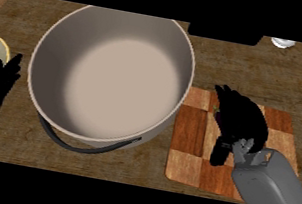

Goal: Pick the eggplant from the cutting board and place it in the pot

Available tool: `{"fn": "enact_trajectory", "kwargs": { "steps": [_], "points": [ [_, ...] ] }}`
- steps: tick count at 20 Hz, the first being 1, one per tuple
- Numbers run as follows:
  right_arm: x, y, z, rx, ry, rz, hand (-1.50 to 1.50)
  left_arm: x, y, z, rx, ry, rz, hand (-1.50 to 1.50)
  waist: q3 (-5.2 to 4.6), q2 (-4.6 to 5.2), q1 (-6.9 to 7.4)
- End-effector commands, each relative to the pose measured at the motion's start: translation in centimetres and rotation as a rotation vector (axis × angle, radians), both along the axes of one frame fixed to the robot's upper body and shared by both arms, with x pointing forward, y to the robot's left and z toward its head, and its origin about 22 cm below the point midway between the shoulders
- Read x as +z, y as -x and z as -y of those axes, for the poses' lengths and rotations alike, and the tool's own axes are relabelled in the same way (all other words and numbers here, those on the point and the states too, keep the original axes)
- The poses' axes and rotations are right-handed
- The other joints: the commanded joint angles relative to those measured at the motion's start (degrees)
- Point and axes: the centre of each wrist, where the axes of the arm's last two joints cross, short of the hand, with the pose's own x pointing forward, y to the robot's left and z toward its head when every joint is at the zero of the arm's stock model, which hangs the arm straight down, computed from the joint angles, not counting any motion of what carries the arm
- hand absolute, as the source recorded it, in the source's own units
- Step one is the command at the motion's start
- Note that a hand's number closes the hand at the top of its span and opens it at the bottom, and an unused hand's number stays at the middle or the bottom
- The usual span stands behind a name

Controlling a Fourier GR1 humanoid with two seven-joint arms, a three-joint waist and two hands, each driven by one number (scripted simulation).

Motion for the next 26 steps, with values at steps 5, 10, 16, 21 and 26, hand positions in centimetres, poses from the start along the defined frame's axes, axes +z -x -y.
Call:
{"fn": "enact_trajectory", "kwargs": {
  "steps": [5,10,16,21,26],
  "points": [
    [-4.5,-0.7,0.6,-0.059,0.052,-0.018,-1.50,-0.7,-1.7,1.3,0.005,0.003,0.001,0.00,0.00,0.18,-0.31],
    [-2.9,-1.1,1.3,-0.046,0.051,-0.011,-1.50,0.4,-1.5,0.0,0.008,-0.013,0.006,0.00,0.00,0.05,-0.24],
    [-5.3,-1.3,1.9,-0.092,0.115,-0.052,-1.50,0.2,1.2,0.7,-0.003,-0.007,-0.002,0.00,0.01,-0.01,0.00],
    [-4.9,-2.5,1.8,-0.120,0.105,-0.084,-1.50,1.8,-1.2,-1.6,-0.002,0.004,0.005,0.00,0.01,0.04,-0.09],
    [-7.7,-3.8,1.9,-0.099,0.095,-0.109,-1.50,0.5,0.0,0.5,-0.005,-0.005,-0.003,0.00,0.02,0.05,0.13]
  ]
}}
